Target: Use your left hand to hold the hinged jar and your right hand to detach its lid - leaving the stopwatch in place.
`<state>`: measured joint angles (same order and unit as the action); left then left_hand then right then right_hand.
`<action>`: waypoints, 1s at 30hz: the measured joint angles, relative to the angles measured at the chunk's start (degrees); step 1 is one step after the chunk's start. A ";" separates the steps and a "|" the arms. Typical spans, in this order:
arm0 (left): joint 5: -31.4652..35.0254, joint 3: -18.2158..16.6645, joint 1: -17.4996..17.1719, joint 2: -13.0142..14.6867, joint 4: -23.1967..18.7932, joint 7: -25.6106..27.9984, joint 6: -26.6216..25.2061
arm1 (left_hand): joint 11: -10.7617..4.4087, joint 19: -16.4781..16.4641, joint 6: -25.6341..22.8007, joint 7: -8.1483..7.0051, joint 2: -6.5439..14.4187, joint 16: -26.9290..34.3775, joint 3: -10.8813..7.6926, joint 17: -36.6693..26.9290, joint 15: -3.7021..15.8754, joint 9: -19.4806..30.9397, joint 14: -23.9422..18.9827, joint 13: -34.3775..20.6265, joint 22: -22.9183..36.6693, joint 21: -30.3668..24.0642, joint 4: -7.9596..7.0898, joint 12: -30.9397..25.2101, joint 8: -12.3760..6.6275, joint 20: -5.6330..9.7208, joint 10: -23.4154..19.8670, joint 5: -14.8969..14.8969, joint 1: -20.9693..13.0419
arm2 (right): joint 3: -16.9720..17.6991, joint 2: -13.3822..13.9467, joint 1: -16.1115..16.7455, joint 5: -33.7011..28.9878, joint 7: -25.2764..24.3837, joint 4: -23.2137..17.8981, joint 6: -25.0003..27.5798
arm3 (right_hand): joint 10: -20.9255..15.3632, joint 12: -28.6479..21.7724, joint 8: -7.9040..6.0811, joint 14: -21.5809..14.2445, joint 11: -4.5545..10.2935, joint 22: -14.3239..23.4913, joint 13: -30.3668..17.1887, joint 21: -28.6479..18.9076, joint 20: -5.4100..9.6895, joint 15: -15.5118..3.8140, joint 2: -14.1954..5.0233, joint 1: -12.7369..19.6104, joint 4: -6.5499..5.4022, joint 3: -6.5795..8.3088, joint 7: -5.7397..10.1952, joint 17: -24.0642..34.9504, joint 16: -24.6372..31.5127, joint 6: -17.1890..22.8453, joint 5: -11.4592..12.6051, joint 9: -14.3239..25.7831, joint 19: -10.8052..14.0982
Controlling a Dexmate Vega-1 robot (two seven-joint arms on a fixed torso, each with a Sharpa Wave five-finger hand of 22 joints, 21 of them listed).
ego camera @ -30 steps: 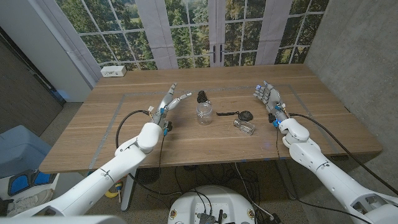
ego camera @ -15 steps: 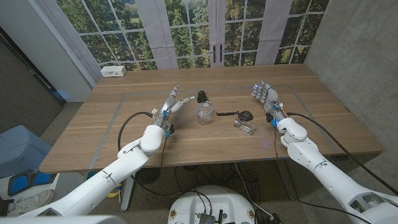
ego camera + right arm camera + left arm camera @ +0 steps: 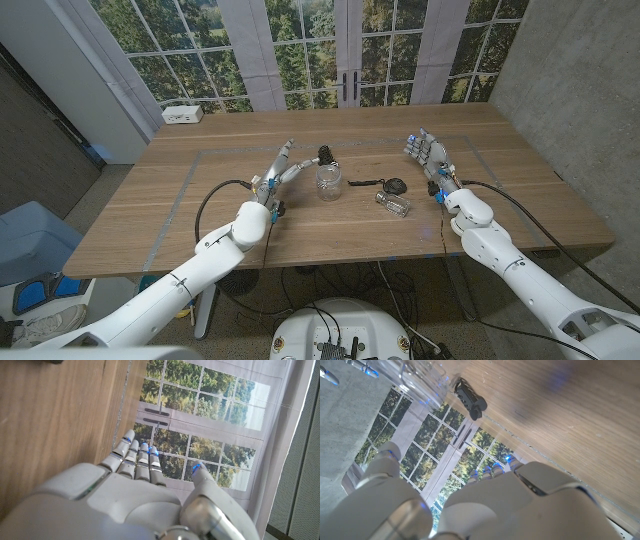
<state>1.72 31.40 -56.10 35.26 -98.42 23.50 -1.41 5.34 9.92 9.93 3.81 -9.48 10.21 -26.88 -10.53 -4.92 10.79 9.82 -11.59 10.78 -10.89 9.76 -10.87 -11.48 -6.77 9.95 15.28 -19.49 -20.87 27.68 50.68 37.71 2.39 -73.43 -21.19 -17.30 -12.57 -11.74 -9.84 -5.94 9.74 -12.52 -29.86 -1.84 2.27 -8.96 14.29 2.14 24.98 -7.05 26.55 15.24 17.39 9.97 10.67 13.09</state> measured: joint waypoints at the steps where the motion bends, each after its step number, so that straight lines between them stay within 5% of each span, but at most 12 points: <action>1: 0.00 0.04 0.01 -0.01 -0.01 0.00 0.00 | 0.00 0.00 0.02 0.02 -0.08 0.00 0.00 0.00 0.00 0.00 0.00 0.00 0.00 0.00 0.00 0.00 0.00 0.00 0.00 0.00 -0.08 | 0.00 0.00 0.00 0.01 0.00 0.00 -0.02 | 0.00 0.00 0.00 0.00 0.00 0.00 0.00 0.00 0.00 0.00 -0.04 -0.04 0.00 0.00 0.00 0.00 0.00 0.00 0.00 0.00 0.00; 20: 2.77 2.61 0.34 -0.51 -2.04 -0.76 -2.98 | -0.01 -0.01 0.10 0.09 0.17 0.38 0.66 0.00 -0.04 0.00 0.01 0.00 0.00 -0.50 -0.19 -0.66 -0.35 0.01 0.00 0.84 -1.67 | 0.87 0.57 1.53 0.98 0.80 -0.58 -1.12 | 0.00 0.00 0.00 0.00 0.00 0.00 -0.01 0.41 -0.21 0.00 -0.04 -0.03 0.24 0.25 -0.31 -0.27 0.00 0.31 0.00 0.01 0.21; 24: 2.77 3.02 -0.15 -0.90 -2.85 -0.76 -2.98 | 0.75 -0.01 -0.11 0.71 0.50 1.33 1.03 0.13 -2.51 0.00 0.01 0.00 0.00 -1.43 -0.25 -1.48 -1.29 -0.22 -0.10 0.85 -3.56 | 0.87 0.57 1.53 1.35 1.10 -0.58 -1.30 | 0.00 0.00 0.00 0.00 0.00 0.00 -0.01 0.41 -0.21 0.00 -0.03 -0.03 0.26 0.23 -0.31 -0.27 0.00 0.31 0.00 0.01 0.21; 30: 4.96 3.60 -0.89 -1.73 -3.96 1.87 -6.28 | 0.83 -0.11 -0.11 1.12 0.90 1.33 1.03 0.14 -2.66 0.00 0.00 0.01 0.00 -1.63 -0.25 -1.50 -1.76 -0.51 0.00 0.85 -4.37 | 1.55 1.19 2.46 1.85 1.64 -0.89 -1.55 | 0.00 0.00 0.00 0.00 0.00 0.00 -0.01 0.63 -0.21 0.00 -0.03 -0.03 0.48 0.01 -0.31 -0.26 0.00 0.31 0.00 0.01 0.21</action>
<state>6.69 35.01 -56.99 33.53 -102.38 25.37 -7.69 6.17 9.81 9.82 4.93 -8.58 11.53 -25.85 -10.39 -7.58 10.79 9.82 -11.59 10.78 -12.52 9.51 -12.38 -13.25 -7.28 9.95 16.14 -23.86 -19.32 28.87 53.15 39.55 4.03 -74.32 -22.74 -17.29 -12.57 -11.74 -9.84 -5.93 9.74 -12.53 -29.23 -2.05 2.26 -8.99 14.26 2.62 24.99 -7.36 26.29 15.24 17.70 9.97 10.68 13.30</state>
